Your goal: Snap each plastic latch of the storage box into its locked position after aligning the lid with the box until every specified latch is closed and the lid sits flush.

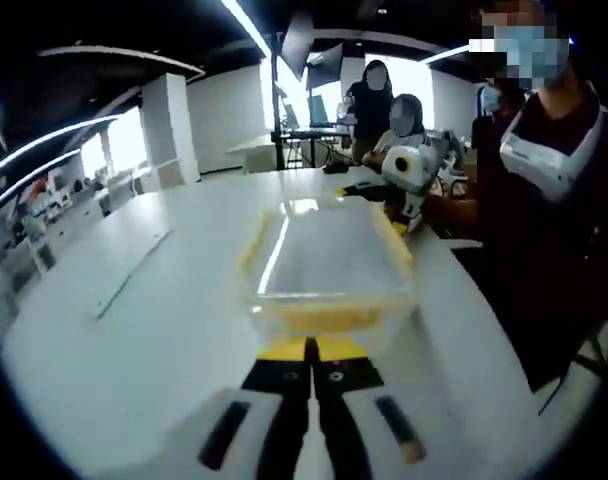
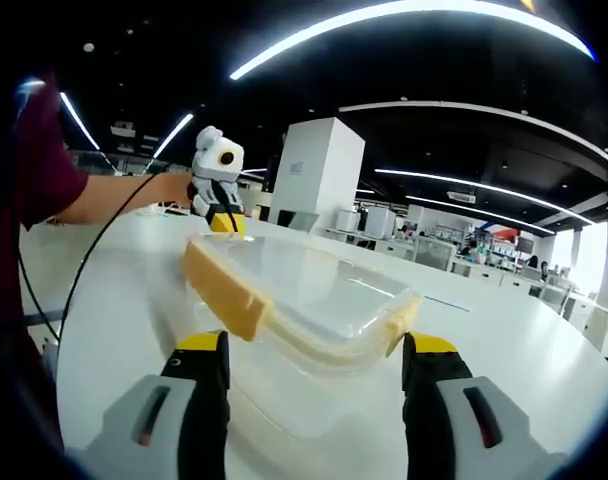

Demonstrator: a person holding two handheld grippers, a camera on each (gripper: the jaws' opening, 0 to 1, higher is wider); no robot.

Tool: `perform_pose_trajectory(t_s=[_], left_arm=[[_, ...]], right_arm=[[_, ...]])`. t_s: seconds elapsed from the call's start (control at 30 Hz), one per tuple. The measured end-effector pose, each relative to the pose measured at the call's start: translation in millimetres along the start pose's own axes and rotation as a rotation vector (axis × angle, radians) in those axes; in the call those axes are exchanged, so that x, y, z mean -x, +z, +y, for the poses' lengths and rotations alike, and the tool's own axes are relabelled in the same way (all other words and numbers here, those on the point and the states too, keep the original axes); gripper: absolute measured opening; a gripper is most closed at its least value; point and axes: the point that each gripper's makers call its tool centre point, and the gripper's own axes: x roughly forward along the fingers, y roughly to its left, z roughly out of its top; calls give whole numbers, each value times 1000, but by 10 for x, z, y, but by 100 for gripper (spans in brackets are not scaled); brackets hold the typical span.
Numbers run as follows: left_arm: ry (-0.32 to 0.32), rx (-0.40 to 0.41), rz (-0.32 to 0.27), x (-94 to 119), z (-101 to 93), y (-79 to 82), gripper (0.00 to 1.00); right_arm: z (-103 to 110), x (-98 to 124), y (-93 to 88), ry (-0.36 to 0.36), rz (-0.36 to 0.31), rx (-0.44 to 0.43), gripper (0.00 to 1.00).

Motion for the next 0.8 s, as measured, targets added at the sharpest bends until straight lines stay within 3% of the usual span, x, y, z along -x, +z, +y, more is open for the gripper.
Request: perform_pose_trajectory(t_s=[0.07,0.17,0.47,0.63,0.8], left_arm=[[-48,-17,42,-35,-126,-58,0],[-47,-21,68,-117,-119,-102,0],[-12,-16,63,-71,134,-88,1],[-1,-12,52,-54,154,-76,11],[-10,1,29,-77,185,-64,30]], right_arm=[[-1,-4,-3,1,4,4,71],[-7,-12,-1,1,3,3,71],[0,-17,6,2,3,2,71],[-5,-22,13,2,3,2,71],[-7,-25,18,2,4,3,71]])
